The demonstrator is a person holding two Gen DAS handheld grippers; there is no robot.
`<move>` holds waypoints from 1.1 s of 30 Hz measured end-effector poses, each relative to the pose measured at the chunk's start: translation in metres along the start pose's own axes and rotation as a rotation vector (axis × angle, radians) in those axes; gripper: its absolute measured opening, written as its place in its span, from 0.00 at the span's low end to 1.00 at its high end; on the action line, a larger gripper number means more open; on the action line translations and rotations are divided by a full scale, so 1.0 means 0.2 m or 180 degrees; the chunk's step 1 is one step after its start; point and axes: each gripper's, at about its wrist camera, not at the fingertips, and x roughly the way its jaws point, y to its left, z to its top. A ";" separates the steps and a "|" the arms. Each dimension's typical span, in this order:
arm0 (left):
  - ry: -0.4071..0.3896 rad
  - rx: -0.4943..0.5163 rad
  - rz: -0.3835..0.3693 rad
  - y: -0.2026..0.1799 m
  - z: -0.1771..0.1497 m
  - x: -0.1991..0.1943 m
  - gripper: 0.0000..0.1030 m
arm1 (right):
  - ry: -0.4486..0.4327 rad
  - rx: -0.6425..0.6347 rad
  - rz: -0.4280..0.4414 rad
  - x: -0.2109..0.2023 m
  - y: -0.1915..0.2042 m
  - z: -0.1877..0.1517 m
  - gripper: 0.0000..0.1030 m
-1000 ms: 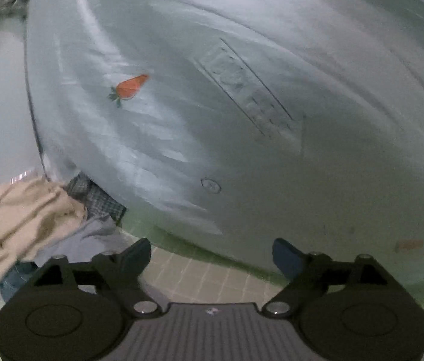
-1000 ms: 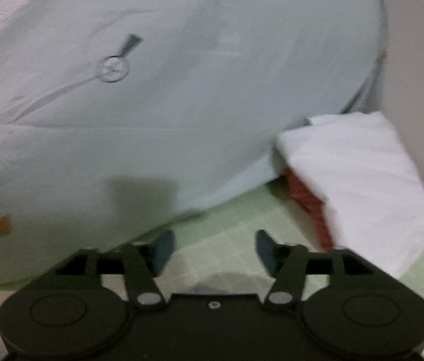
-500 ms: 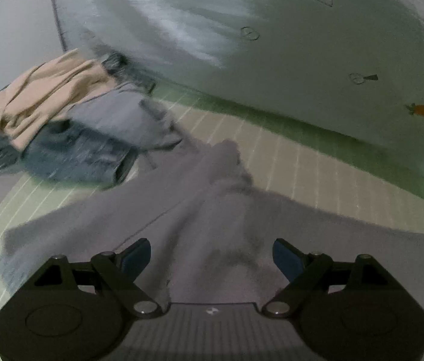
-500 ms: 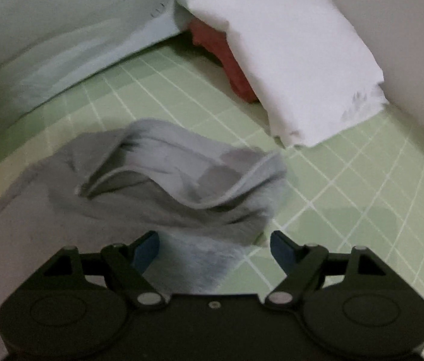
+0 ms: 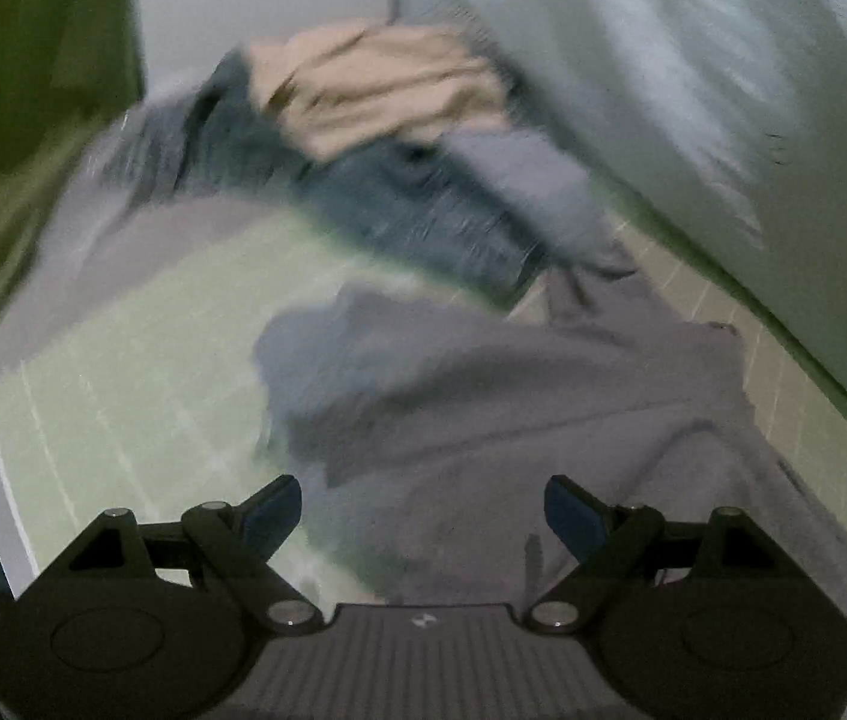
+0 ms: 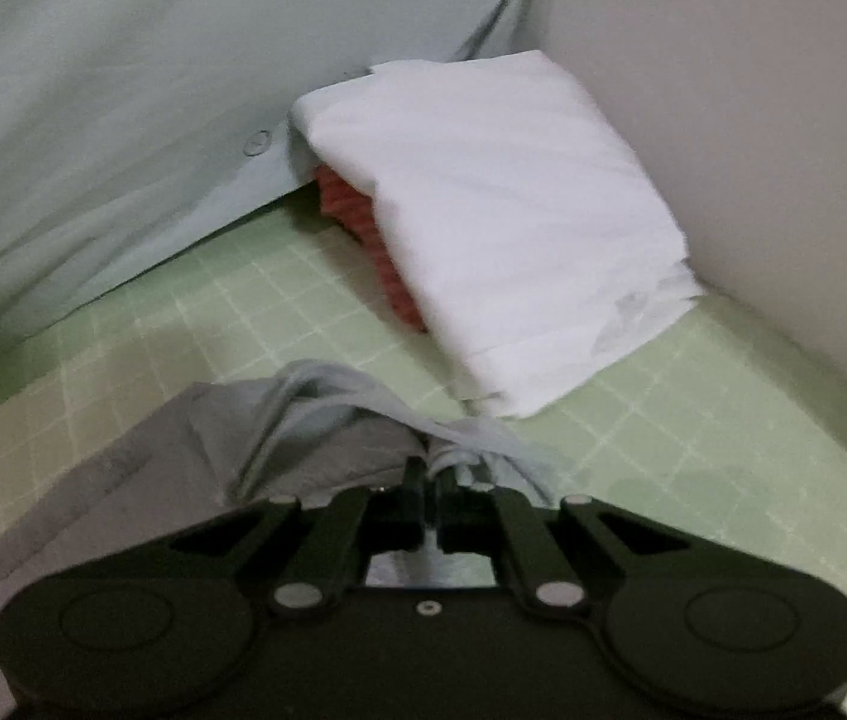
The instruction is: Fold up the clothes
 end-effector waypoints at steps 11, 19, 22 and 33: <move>0.0201 -0.0169 -0.0221 0.05 0.01 0.13 0.10 | -0.0069 -0.0061 0.0058 -0.14 -0.02 -0.05 0.03; -0.0763 0.0488 -0.0135 -0.28 0.47 0.10 0.10 | -0.0229 0.0040 -0.0018 -0.20 -0.09 0.02 0.03; -0.0529 0.1199 -0.0369 -0.54 0.38 0.17 0.17 | -0.0194 -0.0024 -0.0067 -0.18 -0.08 0.00 0.03; -0.0446 0.1062 -0.0596 -0.40 0.08 0.02 0.52 | 0.0009 -0.0120 -0.0090 -0.13 -0.06 -0.06 0.04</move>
